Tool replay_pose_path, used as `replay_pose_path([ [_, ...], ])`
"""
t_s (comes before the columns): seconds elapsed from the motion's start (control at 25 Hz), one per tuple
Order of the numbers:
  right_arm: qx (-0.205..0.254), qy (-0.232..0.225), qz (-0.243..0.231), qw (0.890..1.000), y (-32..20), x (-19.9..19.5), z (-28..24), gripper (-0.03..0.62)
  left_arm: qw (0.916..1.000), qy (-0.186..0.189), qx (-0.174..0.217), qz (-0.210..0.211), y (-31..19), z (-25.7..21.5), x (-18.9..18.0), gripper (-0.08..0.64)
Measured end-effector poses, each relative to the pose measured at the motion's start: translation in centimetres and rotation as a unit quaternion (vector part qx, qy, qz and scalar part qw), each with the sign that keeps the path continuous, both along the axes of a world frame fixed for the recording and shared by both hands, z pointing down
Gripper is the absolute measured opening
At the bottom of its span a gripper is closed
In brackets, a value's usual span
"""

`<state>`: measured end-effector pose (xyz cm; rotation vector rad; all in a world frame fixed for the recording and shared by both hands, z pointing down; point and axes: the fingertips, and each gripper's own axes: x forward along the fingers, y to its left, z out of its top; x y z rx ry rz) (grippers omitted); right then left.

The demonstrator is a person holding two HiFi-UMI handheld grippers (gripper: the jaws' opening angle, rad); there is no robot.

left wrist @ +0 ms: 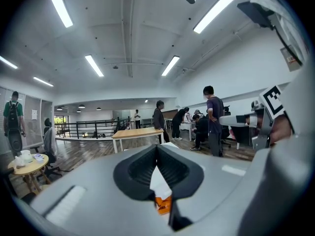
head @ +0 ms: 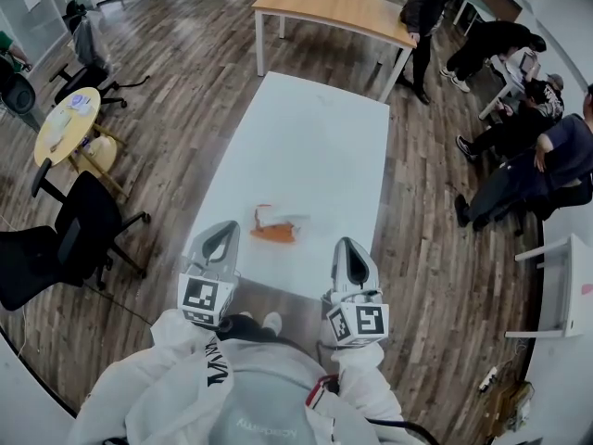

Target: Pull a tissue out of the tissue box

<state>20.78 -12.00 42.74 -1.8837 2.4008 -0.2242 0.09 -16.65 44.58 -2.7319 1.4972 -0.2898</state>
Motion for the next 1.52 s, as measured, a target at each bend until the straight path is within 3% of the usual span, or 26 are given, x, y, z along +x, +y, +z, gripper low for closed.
replay_pose_path([
  [1.52,-0.038,0.023,0.030,0.999,-2.1,-1.0,0.9,0.000,0.9953,0.011,-0.081,0.053,-2.9,4.6,1.0,0.002],
])
